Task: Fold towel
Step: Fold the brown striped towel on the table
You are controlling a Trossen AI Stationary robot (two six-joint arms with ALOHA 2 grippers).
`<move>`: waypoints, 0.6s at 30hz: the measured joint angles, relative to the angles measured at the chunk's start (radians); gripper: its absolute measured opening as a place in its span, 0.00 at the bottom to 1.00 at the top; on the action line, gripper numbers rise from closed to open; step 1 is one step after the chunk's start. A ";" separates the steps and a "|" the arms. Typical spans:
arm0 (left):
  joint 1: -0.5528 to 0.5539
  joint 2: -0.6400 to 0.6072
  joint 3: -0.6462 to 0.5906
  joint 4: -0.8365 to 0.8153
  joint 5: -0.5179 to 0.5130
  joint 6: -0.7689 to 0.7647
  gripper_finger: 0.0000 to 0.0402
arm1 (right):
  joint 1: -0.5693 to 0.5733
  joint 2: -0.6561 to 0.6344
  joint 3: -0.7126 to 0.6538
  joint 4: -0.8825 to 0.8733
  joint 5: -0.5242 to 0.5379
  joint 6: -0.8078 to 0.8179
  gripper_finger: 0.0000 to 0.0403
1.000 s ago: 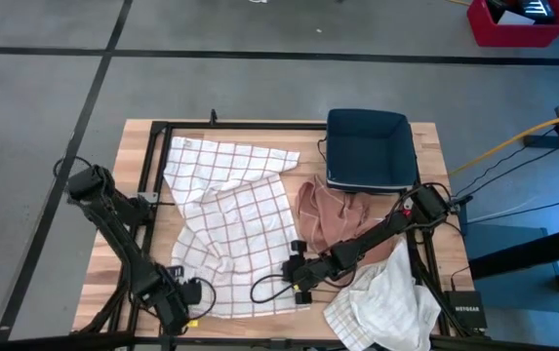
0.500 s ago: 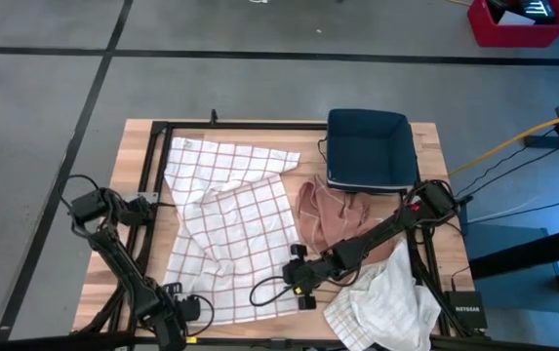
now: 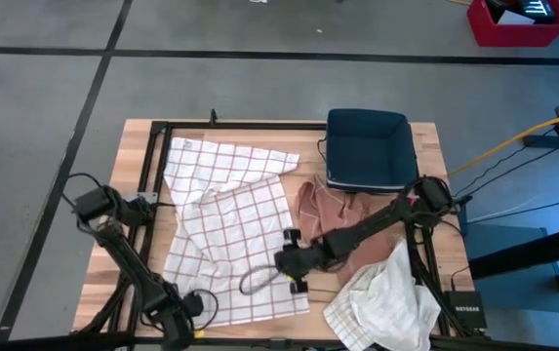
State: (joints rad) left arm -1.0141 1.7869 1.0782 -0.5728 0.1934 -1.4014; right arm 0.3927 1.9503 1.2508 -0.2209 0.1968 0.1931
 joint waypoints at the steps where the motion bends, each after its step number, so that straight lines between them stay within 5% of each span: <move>1: -0.003 -0.036 -0.001 -0.007 -0.019 -0.015 0.40 | -0.021 0.000 0.000 0.009 0.003 -0.012 0.36; 5: -0.036 -0.187 0.008 -0.035 -0.271 -0.057 0.40 | -0.098 0.014 -0.028 0.073 0.014 -0.005 0.36; 11: -0.072 -0.290 0.006 -0.314 -0.921 -0.165 0.37 | -0.184 0.085 -0.054 0.108 -0.004 0.076 0.36; 14: -0.063 -0.283 -0.005 -0.424 -1.070 -0.249 0.36 | -0.176 0.096 -0.049 0.100 -0.066 0.116 0.36; 18: -0.030 -0.283 -0.064 -0.438 -1.138 -0.289 0.36 | -0.115 0.095 -0.049 0.079 -0.073 0.170 0.36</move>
State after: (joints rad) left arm -1.0441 1.5034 1.0138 -1.0106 -0.9447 -1.6902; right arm 0.2782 2.0453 1.2022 -0.1420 0.1238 0.3630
